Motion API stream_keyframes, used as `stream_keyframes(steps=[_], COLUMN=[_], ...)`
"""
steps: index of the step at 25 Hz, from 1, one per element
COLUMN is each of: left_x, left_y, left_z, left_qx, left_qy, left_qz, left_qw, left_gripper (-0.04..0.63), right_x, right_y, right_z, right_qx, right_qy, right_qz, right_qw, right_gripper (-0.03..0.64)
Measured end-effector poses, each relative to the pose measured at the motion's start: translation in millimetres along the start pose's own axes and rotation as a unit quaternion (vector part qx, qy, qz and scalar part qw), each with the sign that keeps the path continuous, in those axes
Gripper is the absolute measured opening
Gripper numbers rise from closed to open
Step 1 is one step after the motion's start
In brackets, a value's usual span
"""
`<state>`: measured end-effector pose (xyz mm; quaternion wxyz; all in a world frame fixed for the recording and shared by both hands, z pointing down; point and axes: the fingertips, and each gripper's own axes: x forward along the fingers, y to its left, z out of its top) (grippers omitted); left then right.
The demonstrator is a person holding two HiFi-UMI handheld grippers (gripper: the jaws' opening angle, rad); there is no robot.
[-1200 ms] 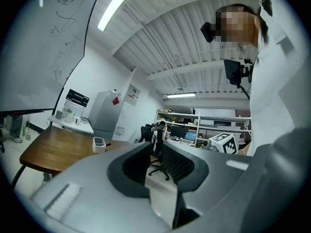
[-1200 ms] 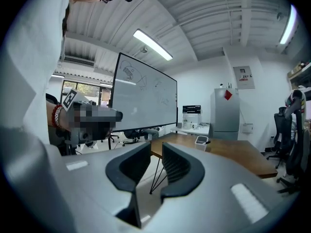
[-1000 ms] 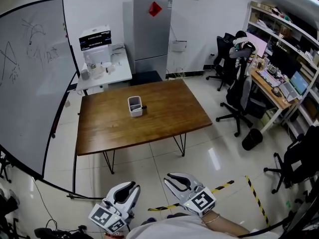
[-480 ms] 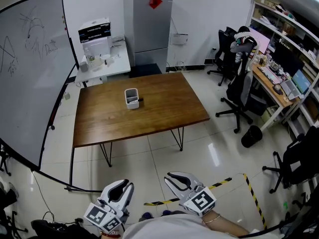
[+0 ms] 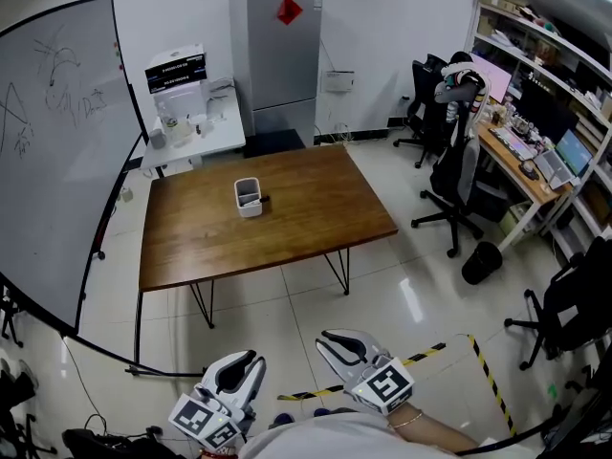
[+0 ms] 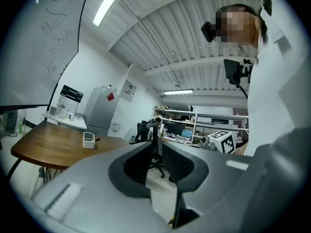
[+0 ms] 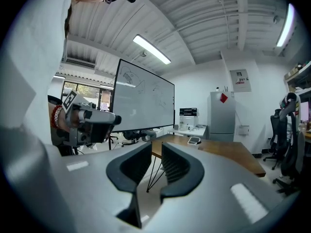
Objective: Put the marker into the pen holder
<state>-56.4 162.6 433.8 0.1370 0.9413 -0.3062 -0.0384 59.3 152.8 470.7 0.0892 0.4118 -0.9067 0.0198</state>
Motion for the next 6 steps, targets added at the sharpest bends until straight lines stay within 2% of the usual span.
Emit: stream_keyframes(steps=[6], left_x=[0.2], left_y=[0.5], left_z=[-1.1], left_qx=[-0.001], left_qy=[0.003], left_qz=[-0.001], left_qw=[1.0000], left_gripper=[0.051], right_x=[-0.5], right_y=[-2.6], right_z=[-4.6], right_qx=[-0.004], right_qy=[0.003], right_qz=[-0.005], right_qw=[1.000], right_gripper=[0.054])
